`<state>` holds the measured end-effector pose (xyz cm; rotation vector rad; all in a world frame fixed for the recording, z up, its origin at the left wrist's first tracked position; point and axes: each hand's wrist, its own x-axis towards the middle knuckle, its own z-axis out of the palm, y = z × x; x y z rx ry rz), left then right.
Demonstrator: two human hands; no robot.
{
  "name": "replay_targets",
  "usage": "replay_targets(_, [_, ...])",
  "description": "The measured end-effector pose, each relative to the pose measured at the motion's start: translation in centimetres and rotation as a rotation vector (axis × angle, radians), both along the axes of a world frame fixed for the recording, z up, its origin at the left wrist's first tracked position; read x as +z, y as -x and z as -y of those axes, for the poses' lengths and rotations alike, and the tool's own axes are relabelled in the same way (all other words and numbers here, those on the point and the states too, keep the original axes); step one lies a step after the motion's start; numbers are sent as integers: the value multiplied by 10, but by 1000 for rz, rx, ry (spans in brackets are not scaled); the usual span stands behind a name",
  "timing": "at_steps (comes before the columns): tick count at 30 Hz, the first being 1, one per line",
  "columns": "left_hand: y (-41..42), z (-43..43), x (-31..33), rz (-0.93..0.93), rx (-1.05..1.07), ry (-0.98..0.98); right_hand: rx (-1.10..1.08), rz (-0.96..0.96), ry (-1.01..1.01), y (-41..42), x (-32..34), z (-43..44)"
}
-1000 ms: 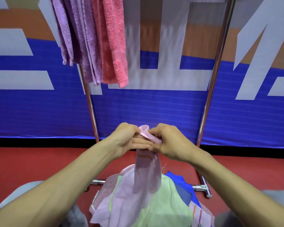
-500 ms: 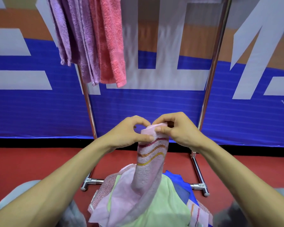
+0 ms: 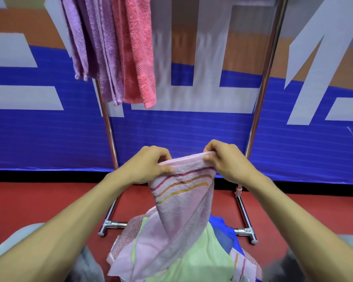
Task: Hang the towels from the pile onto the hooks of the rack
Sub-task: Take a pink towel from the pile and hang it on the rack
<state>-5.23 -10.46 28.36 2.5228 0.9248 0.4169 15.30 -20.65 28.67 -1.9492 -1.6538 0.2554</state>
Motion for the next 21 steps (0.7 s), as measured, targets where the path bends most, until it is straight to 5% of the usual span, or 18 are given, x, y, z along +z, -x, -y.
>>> replay_targets(4, [3,-8,-8,-95,100,-29,53,-23,97,4,-7,1])
replay_targets(12, [5,-10,-8,1,108,-110,7,-251,70,-2,-9,0])
replay_targets(21, [16,-16,-3,-23,225,-83,-233,-407,-120,-1,-11,-5])
